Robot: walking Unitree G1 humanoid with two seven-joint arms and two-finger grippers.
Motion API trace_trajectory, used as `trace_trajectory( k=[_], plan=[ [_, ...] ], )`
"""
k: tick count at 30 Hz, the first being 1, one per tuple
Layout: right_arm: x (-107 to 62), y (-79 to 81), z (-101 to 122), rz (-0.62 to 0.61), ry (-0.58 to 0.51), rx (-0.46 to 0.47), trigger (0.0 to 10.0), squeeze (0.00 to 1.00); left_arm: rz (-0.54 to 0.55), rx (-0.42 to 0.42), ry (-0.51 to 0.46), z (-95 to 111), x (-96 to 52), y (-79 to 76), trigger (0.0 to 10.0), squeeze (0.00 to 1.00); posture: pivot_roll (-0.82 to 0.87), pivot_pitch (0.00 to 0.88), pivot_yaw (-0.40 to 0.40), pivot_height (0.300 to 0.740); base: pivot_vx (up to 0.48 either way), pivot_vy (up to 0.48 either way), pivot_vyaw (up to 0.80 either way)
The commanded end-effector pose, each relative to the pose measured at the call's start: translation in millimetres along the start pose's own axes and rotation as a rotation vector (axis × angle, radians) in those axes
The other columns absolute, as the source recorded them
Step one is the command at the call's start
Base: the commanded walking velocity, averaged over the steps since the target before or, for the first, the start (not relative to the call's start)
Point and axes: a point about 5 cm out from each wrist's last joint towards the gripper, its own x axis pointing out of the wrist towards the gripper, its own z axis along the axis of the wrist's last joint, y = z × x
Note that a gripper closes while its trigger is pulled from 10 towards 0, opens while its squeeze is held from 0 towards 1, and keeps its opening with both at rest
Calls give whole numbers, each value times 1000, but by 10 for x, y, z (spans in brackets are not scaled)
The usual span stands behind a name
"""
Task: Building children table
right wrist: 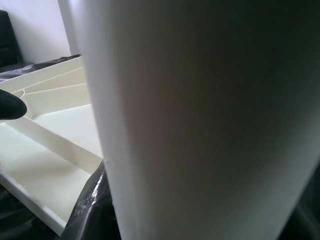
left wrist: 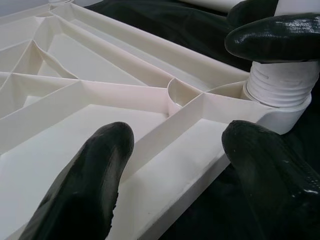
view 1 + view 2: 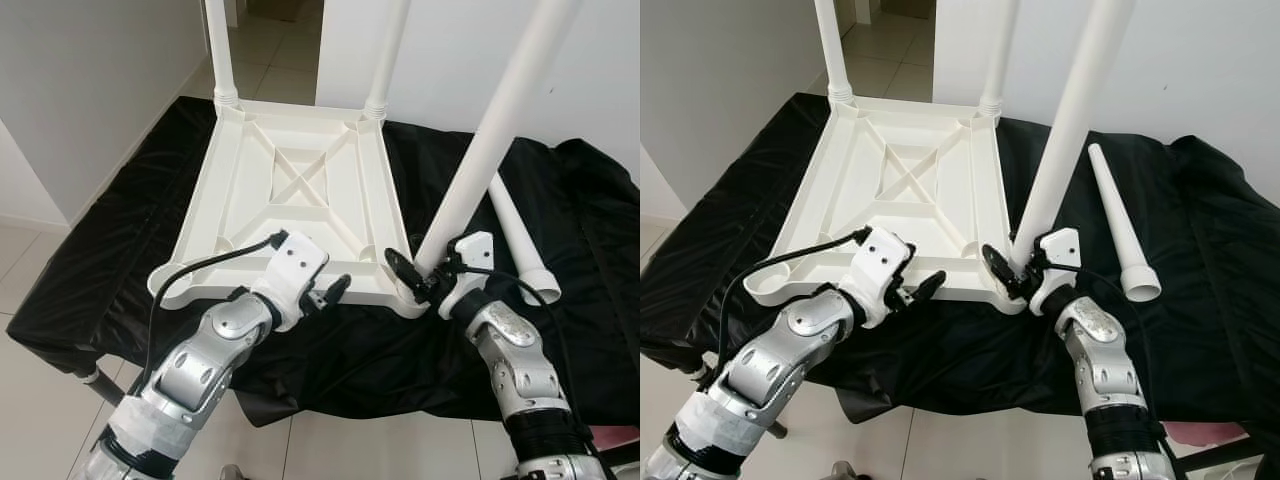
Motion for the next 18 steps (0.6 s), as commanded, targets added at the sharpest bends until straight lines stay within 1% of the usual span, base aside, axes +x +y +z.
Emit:
trace_trajectory(
  k=[1, 2, 7, 8, 9, 10, 11, 12, 15, 18],
  plan=[
    [19, 9, -42, 23, 21, 2, 0, 0, -117, 17, 4, 20, 8, -87, 10000, 0, -9, 57, -23, 740, 0, 0, 0],
    [-8, -11, -67, 11, 26, 4, 0, 0, -125, 26, 10, 9, 15, -88, 10000, 0, -17, 65, -13, 740, 0, 0, 0],
    [-78, 7, -117, -15, 29, 17, 0, 0, -134, 28, 10, 29, 34, -61, 10000, 0, -22, 69, -7, 740, 0, 0, 0],
    [-86, 29, -120, -43, 23, 16, 6392, 0, -135, 33, 11, 26, 32, -59, 10000, 0, -26, 71, -7, 740, 0, 0, 0],
    [-86, 29, -120, -43, 23, 16, 6392, 0, -135, 33, 11, 26, 32, -59, 10000, 0, -26, 71, -7, 740, 0, 0, 0],
    [-93, 81, -138, -79, 21, 22, 10000, 0, -137, 37, 19, -9, 28, -62, 10000, 0, -36, 72, -5, 740, 0, 0, 0],
    [-95, 93, -144, -86, 21, 23, 10000, 0, -137, 37, 20, -17, 27, -63, 10000, 0, -36, 72, -5, 740, 0, 0, 0],
    [-111, 141, -179, -133, 37, 24, 10000, 0, -140, 30, 19, -21, 30, -74, 10000, 0, -44, 80, 0, 740, 0, 0, 0],
    [-119, 160, -191, -152, 44, 24, 10000, 0, -141, 27, 19, -21, 32, -78, 10000, 0, -44, 80, 0, 740, 0, 0, 0],
    [-131, 172, -174, -257, 47, 21, 10000, 0, -156, 20, 15, -5, 21, -111, 10000, 0, -51, 75, 5, 740, 0, 0, 0]
  ],
)
